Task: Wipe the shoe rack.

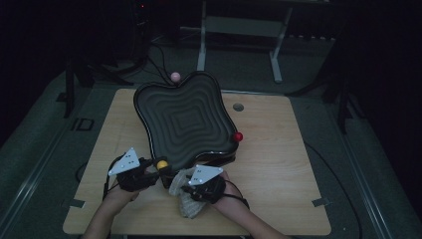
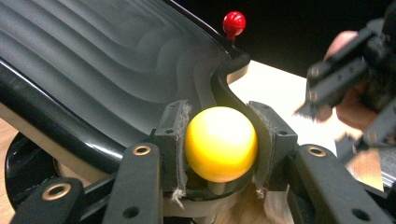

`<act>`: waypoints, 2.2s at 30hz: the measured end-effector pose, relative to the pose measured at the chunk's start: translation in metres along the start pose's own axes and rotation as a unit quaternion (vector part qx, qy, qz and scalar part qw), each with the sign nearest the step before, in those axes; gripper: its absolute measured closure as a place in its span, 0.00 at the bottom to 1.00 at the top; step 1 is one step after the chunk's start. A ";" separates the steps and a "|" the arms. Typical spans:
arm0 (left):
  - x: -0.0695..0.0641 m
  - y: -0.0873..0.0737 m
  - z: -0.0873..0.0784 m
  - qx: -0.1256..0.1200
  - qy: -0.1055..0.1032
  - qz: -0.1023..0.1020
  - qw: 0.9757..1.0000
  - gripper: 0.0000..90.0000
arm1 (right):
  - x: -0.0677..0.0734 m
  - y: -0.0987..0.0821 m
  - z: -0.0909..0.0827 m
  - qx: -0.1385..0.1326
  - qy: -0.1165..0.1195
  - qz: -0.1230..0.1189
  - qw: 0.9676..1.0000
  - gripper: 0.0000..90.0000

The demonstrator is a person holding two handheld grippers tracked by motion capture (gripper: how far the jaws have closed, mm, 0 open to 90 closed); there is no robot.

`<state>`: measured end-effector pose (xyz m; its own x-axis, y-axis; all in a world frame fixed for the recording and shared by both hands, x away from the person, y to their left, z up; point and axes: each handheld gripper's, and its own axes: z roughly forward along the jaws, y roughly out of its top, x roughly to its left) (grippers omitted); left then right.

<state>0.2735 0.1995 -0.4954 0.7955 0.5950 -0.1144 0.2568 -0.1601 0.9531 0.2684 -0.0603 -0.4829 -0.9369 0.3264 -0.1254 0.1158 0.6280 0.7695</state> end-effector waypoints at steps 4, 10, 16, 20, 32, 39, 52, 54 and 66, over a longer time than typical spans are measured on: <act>0.001 0.000 0.000 0.000 -0.003 0.000 1.000 0.66 | -0.008 -0.007 0.000 -0.006 -0.009 0.022 1.000 0.75; 0.000 0.000 0.000 -0.002 -0.001 0.002 1.000 0.66 | -0.013 -0.010 -0.003 0.009 -0.025 0.022 0.999 0.75; 0.001 -0.001 0.000 -0.002 -0.005 0.001 1.000 0.66 | -0.033 -0.011 -0.016 -0.013 -0.069 0.054 0.996 0.75; 0.002 0.000 0.000 0.000 -0.007 0.001 1.000 0.66 | -0.035 -0.022 -0.003 0.012 -0.068 0.060 0.996 0.75; 0.002 -0.001 0.000 -0.002 -0.009 0.000 1.000 0.66 | -0.048 -0.025 -0.009 0.016 -0.089 0.074 0.993 0.75; 0.003 -0.001 0.000 -0.004 -0.013 -0.001 1.000 0.66 | -0.051 -0.019 -0.030 -0.008 -0.103 0.079 0.991 0.75; 0.003 0.000 0.000 -0.001 -0.014 0.000 1.000 0.66 | -0.052 -0.024 -0.046 -0.012 -0.114 0.085 0.990 0.75; 0.003 -0.001 0.000 -0.004 -0.013 -0.001 1.000 0.66 | -0.055 -0.029 -0.042 -0.002 -0.117 0.091 0.989 0.75; 0.002 -0.001 0.000 -0.004 -0.010 -0.002 1.000 0.66 | -0.055 -0.022 -0.077 -0.029 -0.132 0.087 0.987 0.75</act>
<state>0.2751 0.2012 -0.4965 0.8058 0.5790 -0.1241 0.2554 -0.1506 0.9550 0.2924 -0.1468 -0.4449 -0.7848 0.6034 -0.1414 0.2406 0.5069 0.8277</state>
